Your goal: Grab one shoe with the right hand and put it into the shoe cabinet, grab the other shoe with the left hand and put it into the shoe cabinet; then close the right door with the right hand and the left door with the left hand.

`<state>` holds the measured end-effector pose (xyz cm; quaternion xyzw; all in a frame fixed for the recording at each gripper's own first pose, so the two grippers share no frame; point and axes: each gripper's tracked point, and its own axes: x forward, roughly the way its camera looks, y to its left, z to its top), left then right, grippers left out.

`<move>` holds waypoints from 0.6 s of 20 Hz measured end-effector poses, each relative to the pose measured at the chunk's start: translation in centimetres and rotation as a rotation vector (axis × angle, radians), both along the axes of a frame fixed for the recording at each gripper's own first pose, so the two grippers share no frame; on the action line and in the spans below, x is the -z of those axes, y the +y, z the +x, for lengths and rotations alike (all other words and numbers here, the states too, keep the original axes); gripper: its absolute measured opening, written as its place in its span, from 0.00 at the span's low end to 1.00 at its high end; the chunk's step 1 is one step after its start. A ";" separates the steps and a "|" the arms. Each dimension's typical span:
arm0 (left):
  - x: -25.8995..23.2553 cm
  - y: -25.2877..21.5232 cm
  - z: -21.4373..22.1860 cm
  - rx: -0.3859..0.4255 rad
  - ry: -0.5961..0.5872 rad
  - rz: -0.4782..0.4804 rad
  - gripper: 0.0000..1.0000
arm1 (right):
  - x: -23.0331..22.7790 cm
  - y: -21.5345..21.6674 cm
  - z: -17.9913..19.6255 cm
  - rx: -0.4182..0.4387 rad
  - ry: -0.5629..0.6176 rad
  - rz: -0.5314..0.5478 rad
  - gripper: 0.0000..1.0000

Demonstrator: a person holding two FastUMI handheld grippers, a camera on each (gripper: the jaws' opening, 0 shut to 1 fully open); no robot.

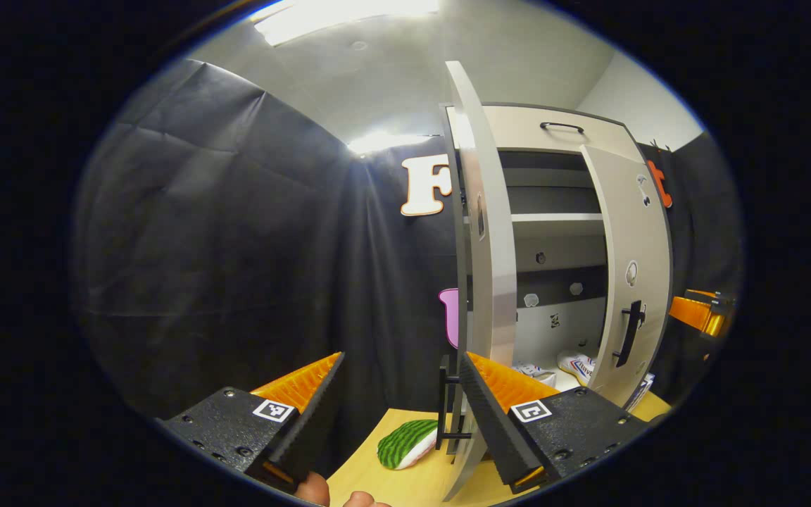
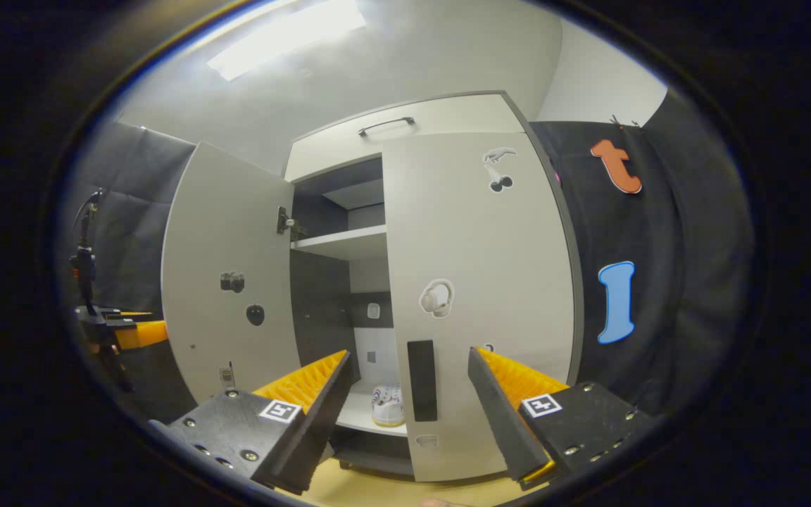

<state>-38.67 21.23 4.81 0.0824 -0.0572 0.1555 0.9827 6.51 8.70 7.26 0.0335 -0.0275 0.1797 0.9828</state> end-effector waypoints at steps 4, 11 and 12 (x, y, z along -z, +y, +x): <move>0.1 -0.7 0.3 0.043 0.005 -0.032 0.92 | 0.1 0.0 0.0 0.012 0.003 0.004 0.98; 0.4 -4.1 1.1 0.133 0.010 -0.035 0.94 | -0.4 -0.5 -0.6 0.040 -0.011 -0.006 0.98; 0.5 -5.1 1.5 0.158 0.009 -0.042 0.89 | -0.6 -0.7 -0.7 0.046 -0.014 -0.007 0.98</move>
